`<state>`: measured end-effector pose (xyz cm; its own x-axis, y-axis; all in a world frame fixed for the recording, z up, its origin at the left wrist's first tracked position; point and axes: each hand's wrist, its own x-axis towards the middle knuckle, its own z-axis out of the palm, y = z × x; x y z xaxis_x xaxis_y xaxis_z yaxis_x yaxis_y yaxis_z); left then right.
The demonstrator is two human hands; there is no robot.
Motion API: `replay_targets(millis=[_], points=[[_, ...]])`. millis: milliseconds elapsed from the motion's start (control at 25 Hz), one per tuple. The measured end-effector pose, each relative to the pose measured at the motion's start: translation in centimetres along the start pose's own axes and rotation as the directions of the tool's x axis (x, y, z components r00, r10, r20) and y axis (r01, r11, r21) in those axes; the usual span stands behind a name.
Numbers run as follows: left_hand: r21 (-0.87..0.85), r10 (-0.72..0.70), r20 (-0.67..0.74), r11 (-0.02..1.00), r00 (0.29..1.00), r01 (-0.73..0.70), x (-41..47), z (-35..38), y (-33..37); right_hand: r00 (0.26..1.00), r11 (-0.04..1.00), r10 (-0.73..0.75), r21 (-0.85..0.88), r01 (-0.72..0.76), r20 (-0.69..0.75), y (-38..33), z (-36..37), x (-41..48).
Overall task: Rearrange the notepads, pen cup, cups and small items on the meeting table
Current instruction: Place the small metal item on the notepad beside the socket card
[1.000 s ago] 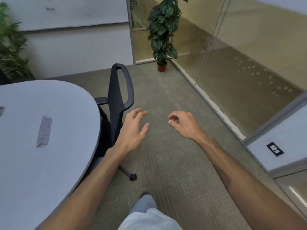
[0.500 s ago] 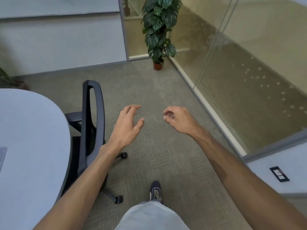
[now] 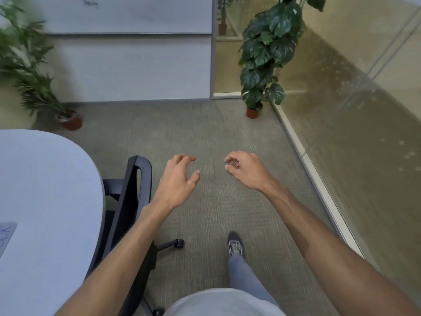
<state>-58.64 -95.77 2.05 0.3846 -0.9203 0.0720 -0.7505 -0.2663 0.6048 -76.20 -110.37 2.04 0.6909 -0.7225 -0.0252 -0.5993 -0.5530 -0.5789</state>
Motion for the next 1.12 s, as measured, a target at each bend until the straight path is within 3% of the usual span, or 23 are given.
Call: replay_targets(millis=[320,520,720,1120], points=[[0.058,-0.183,-0.081,0.980,0.980,0.188,17.8,-0.7,-3.6,0.976,0.987,-0.159,0.007,0.160,0.145,3.8,-0.8,22.4],[0.211,-0.346,-0.159,0.903,0.925,0.374,26.2,-2.5,-6.7,0.923,0.957,-0.287,0.033,0.288,0.257,2.2,-0.3,35.1],[0.265,-0.474,-0.299,0.792,0.828,0.549,31.8,-5.0,-11.8,0.822,0.881,-0.458,0.044,0.472,0.338,-2.0,2.9,46.6],[0.069,-0.653,-0.421,0.669,0.629,0.740,42.5,-13.9,-27.2,0.593,0.725,-0.645,0.143,0.673,0.482,-16.4,11.8,68.9]])
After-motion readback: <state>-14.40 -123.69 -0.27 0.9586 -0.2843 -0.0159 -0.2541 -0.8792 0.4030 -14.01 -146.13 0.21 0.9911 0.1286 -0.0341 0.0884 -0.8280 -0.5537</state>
